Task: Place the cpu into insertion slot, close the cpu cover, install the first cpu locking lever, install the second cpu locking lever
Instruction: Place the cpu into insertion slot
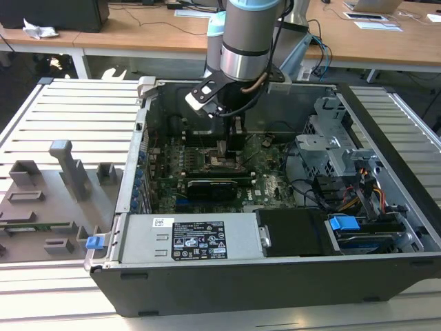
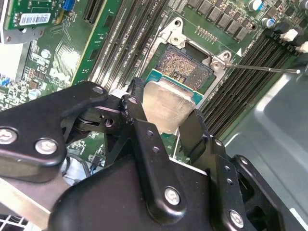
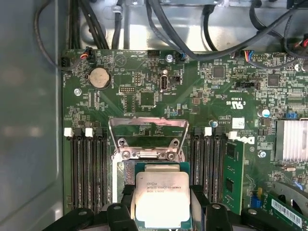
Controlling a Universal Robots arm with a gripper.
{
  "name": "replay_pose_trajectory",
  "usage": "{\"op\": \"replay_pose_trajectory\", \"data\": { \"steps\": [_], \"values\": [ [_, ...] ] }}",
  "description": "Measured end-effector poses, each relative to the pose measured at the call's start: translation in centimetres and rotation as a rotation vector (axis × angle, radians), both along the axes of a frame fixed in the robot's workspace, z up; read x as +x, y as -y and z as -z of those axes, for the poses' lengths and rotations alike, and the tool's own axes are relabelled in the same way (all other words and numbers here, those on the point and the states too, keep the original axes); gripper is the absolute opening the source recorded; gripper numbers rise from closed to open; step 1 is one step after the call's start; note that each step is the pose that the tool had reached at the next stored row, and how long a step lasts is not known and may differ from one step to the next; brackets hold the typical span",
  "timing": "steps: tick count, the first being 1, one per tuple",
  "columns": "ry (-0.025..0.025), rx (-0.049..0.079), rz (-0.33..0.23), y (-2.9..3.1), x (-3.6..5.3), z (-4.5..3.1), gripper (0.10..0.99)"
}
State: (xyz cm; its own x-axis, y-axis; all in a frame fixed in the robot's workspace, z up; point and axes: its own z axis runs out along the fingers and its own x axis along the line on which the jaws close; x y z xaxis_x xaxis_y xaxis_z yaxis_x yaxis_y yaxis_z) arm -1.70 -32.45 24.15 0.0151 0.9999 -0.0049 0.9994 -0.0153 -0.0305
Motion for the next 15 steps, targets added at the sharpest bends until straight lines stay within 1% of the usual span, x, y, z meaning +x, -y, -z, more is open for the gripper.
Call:
{"op": "replay_pose_trajectory", "data": {
  "steps": [5,7,11,13,15],
  "values": [
    [0.0,-0.001,0.027,0.0,0.02,0.01,0.541],
    [0.0001,-0.002,-0.078,-0.05,-0.04,0.01,0.541],
    [0.0001,-0.002,-0.079,-0.05,-0.05,0.01,0.541],
    [0.0002,-0.002,-0.079,-0.06,-0.46,0.03,0.541],
    [0.0002,-0.002,-0.079,-0.06,-1.2,0.03,0.541]
  ]
}}
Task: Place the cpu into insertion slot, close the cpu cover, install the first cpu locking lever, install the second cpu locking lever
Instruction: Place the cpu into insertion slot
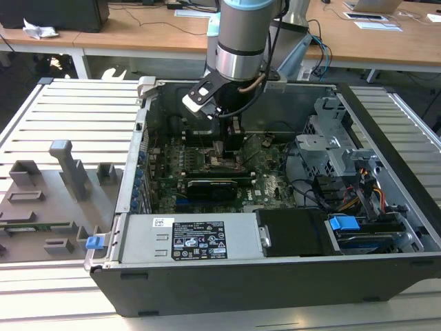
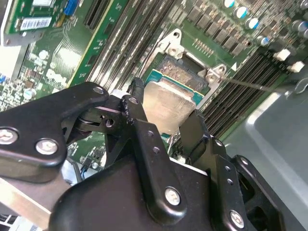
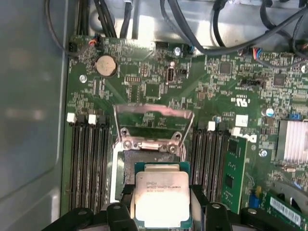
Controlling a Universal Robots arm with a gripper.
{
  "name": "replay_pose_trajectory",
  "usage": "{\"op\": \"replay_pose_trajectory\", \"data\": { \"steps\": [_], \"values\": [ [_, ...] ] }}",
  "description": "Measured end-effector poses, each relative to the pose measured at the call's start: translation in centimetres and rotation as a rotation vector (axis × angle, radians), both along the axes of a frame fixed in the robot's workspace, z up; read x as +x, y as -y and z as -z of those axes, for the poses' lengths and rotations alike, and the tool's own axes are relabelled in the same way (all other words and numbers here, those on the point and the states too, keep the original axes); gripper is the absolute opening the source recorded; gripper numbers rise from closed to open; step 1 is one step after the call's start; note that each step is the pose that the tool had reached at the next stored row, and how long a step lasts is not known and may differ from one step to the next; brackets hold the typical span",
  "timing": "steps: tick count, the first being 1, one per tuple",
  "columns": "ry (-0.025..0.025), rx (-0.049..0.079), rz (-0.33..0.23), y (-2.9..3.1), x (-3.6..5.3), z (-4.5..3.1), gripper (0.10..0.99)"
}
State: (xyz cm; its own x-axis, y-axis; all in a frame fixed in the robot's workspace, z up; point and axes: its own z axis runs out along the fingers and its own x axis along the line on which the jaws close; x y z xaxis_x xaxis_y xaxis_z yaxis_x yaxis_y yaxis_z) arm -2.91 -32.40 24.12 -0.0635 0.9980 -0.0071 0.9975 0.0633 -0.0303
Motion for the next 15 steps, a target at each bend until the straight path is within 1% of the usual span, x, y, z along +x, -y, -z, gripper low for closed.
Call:
{"op": "replay_pose_trajectory", "data": {
  "steps": [1,4,8,9,13,15],
  "values": [
    [0.0,0.0,0.0,0.0,-0.33,0.01,0.541],
    [-0.0001,0.0,0.0,-0.13,-0.48,0.16,0.541],
    [0.0,0.0,0.0,-0.81,-0.49,0.29,0.541],
    [0.0,0.0,0.0,-0.88,-0.51,0.34,0.541],
    [-0.0001,0.0,0.0,-0.91,-0.68,0.99,0.541],
    [0.0,0.0,0.0,-0.91,-0.7,1.45,0.541]
  ]
}}
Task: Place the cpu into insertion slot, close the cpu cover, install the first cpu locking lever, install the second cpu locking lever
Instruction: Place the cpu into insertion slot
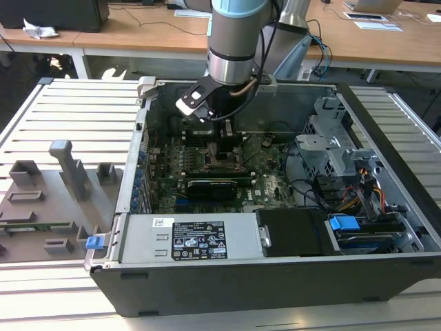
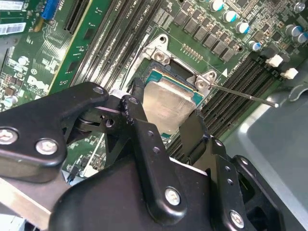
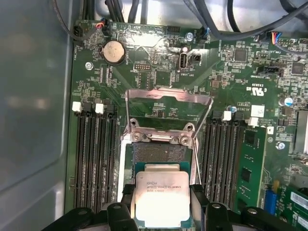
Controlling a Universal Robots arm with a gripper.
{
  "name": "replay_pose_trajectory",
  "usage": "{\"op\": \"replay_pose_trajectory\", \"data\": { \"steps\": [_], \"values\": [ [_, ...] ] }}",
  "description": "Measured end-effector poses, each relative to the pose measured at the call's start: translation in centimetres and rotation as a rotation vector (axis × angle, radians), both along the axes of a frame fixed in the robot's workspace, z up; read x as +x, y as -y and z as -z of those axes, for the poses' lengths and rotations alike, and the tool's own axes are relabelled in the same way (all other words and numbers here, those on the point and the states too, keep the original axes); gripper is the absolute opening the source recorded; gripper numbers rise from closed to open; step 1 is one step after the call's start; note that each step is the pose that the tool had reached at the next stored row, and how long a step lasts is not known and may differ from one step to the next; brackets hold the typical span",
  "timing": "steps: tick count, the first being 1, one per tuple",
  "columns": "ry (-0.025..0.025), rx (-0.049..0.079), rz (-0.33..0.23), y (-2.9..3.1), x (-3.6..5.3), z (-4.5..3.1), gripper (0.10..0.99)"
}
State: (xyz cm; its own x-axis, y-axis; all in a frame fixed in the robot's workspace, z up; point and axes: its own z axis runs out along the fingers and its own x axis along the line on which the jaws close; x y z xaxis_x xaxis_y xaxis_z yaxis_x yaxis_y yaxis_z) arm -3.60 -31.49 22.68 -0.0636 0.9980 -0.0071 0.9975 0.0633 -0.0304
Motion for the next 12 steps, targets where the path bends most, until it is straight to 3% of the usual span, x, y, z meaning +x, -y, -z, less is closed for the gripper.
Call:
{"op": "replay_pose_trajectory", "data": {
  "steps": [7,12],
  "values": [
    [-0.0001,0.0,0.0,0.0,0.01,1.3,0.541],
    [-0.0001,0.0,0.032,0.0,0.62,1.72,0.541]
  ]
}}
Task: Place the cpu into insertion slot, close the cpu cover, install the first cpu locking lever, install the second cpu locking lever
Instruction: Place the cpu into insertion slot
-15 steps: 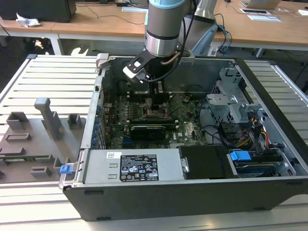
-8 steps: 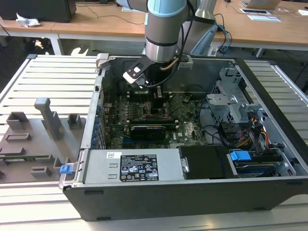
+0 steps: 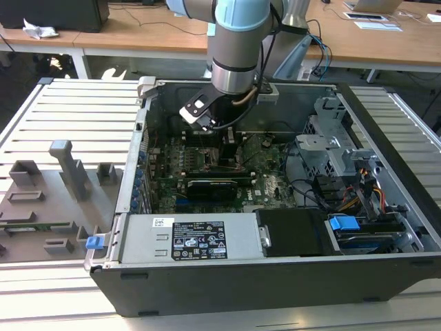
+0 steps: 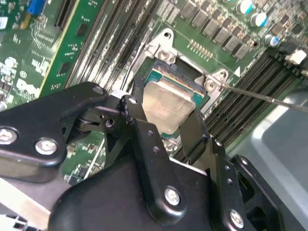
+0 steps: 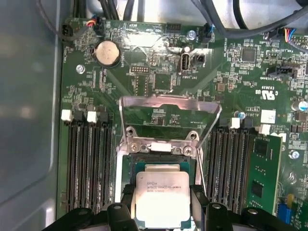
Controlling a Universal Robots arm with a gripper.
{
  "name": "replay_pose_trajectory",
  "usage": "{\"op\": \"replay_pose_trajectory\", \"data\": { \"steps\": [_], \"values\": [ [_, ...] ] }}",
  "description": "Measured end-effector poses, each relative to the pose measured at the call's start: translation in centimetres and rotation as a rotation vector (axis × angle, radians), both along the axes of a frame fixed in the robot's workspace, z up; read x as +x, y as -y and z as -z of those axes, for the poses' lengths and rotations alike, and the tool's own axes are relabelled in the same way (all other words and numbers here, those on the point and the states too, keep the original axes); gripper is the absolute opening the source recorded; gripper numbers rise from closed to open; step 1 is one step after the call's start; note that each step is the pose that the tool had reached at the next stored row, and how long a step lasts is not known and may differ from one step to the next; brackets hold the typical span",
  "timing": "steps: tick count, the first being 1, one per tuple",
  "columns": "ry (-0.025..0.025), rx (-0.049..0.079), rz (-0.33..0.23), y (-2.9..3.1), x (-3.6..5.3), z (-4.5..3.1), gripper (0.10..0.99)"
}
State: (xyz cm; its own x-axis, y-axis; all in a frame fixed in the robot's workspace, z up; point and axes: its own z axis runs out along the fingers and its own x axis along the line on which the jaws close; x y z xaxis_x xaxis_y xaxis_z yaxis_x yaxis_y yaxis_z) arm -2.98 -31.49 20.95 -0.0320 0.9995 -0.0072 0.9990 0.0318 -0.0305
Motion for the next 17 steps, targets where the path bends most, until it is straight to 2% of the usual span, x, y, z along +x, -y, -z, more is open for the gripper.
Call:
{"op": "replay_pose_trajectory", "data": {
  "steps": [1,2,17],
  "values": [
    [0.0,0.0,0.038,0.0,0.0,0.12,0.541],
    [0.0,0.0,0.042,0.0,0.03,0.15,0.541],
    [0.0,0.001,0.042,-0.26,0.12,0.65,0.541]
  ]
}}
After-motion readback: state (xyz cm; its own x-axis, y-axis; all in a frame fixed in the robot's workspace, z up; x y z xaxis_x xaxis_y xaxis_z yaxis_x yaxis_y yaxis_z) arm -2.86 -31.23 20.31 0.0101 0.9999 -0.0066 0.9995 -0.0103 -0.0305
